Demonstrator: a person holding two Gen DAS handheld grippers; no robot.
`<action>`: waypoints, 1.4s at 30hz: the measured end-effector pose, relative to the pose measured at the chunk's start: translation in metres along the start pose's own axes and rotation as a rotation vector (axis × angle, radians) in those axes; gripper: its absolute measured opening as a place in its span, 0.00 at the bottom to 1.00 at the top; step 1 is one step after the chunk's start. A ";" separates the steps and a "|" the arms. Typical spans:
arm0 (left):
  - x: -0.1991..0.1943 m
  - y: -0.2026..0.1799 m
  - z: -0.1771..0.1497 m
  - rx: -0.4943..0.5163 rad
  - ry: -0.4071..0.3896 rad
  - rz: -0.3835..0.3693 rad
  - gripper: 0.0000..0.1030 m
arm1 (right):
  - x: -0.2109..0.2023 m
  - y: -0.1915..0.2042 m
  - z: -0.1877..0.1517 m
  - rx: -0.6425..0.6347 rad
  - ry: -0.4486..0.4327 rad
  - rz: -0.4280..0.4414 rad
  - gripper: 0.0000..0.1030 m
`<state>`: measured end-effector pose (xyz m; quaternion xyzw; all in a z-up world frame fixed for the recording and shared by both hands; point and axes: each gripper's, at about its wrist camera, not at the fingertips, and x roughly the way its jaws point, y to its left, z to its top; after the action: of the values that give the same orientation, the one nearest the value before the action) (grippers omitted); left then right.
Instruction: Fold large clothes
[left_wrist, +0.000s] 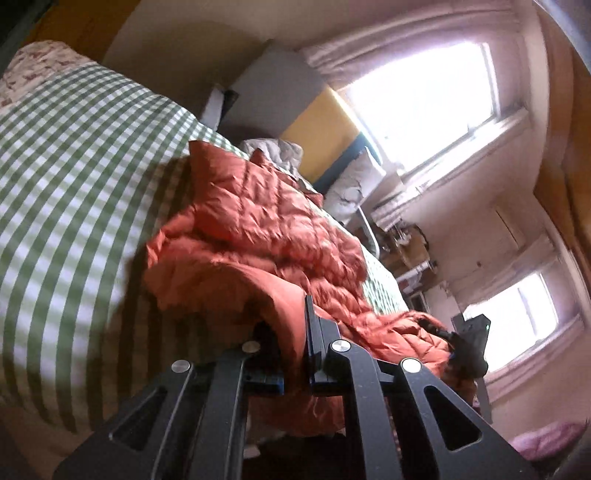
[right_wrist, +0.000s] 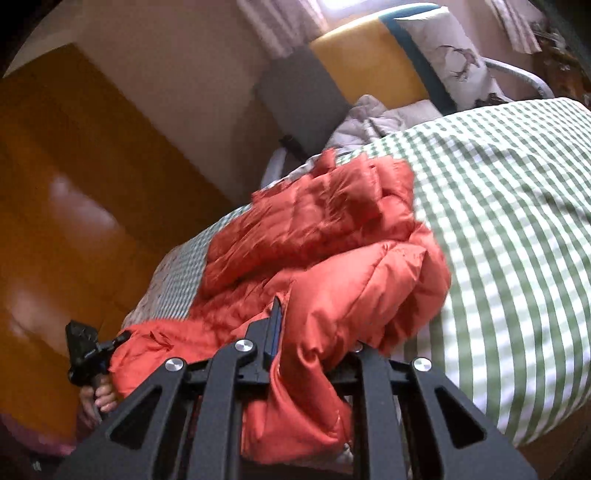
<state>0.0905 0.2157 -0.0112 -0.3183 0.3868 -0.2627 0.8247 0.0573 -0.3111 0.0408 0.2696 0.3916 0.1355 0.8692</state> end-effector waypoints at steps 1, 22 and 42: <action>0.007 0.003 0.008 0.000 0.001 0.028 0.07 | 0.004 -0.001 0.005 0.011 -0.002 -0.005 0.14; 0.046 0.063 0.089 -0.231 -0.048 0.173 0.77 | 0.091 -0.063 0.086 0.302 0.009 0.067 0.86; 0.087 0.048 0.024 0.094 0.044 0.258 0.31 | 0.088 -0.093 0.034 0.123 0.017 -0.185 0.43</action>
<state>0.1678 0.1963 -0.0748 -0.2212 0.4296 -0.1791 0.8570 0.1430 -0.3600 -0.0471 0.2838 0.4297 0.0326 0.8566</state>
